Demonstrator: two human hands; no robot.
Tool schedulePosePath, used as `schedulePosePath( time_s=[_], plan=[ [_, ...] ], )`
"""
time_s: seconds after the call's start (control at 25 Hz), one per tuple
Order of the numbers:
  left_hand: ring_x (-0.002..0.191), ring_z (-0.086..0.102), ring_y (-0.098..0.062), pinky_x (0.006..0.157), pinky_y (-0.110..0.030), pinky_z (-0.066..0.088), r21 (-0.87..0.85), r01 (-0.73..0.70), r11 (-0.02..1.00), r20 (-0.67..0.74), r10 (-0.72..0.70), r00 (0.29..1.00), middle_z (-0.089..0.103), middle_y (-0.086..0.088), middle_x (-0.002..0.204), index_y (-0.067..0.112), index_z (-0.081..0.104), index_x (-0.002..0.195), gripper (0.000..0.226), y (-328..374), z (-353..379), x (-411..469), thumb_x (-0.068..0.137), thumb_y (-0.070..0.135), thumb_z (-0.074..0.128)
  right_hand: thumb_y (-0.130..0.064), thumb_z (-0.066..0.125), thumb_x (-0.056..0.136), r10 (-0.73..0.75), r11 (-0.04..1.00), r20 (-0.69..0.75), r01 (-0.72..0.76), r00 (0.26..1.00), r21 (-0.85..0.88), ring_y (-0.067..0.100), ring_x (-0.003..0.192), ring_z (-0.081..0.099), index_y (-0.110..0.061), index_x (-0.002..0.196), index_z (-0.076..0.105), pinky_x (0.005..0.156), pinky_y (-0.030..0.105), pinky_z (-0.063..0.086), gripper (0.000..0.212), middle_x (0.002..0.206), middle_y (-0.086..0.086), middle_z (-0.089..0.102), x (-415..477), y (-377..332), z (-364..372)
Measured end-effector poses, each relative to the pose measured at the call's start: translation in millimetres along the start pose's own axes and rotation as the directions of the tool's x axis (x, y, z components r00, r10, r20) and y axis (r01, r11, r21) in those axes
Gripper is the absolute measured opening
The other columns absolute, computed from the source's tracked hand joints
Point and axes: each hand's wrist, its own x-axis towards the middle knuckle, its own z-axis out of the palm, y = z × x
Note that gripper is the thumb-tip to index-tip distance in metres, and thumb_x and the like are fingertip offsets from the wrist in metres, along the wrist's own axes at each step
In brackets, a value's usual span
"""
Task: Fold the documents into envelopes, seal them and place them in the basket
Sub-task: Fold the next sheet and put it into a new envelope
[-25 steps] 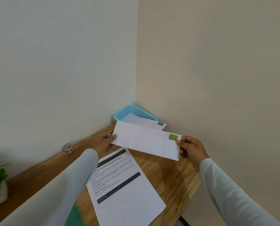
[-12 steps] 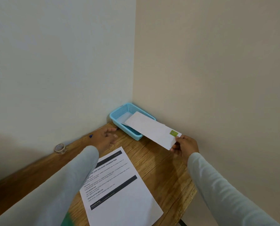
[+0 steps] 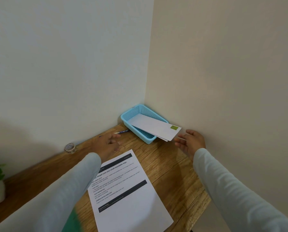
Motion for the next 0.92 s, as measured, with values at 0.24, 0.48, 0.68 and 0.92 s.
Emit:
schedulePosePath(
  time_s=[0.24,0.48,0.68,0.92],
  plan=[
    [0.096,0.07,-0.012,0.089,-0.036,0.059,0.152,-0.048,0.987,0.023,0.045,0.999,0.072,0.009,0.102,0.036,0.069,0.113,0.025,-24.6,-8.4,-16.9,0.091,0.024,0.074,-0.004,0.058,0.099,-0.093,0.983,0.001,0.092,0.996,-0.16,0.027,0.08,0.075,-0.01,0.121,0.059,0.068,0.039,0.064,0.024,0.102,0.015,0.073,-33.9,6.8,0.4],
    [0.117,0.057,-0.013,0.096,-0.025,0.048,0.461,-0.09,0.883,0.08,0.059,0.995,0.062,0.008,0.132,0.032,0.062,0.128,0.035,-60.1,-9.3,-60.5,0.094,0.032,0.07,-0.018,0.063,0.099,-0.189,0.821,0.209,0.271,0.959,-0.503,0.023,0.092,0.069,-0.026,0.101,0.066,0.077,0.034,0.062,0.009,0.103,0.003,0.07,-86.0,58.0,19.1],
    [0.152,0.018,-0.023,0.124,-0.046,0.021,0.8,-0.166,0.577,0.179,0.033,0.983,0.017,0.005,0.166,0.034,0.024,0.156,0.091,-78.1,-3.6,-91.0,0.083,0.074,0.059,-0.041,0.06,0.099,-0.061,0.222,0.72,0.713,0.691,-0.665,0.012,0.112,0.059,-0.034,0.13,0.056,0.098,0.03,0.053,0.032,0.127,-0.01,0.059,-124.1,112.8,40.3],
    [0.155,-0.012,-0.026,0.124,-0.048,-0.003,0.876,-0.265,0.403,0.299,-0.023,0.954,-0.014,0.001,0.169,0.03,-0.006,0.161,0.118,-89.6,-6.1,-86.8,0.074,0.09,0.048,-0.062,0.031,0.103,0.12,-0.2,0.921,0.918,0.37,-0.342,0.025,0.158,0.009,-0.018,0.164,0.012,0.128,0.042,0.007,0.078,0.171,0.004,0.013,-143.0,159.6,60.9]
  ],
)
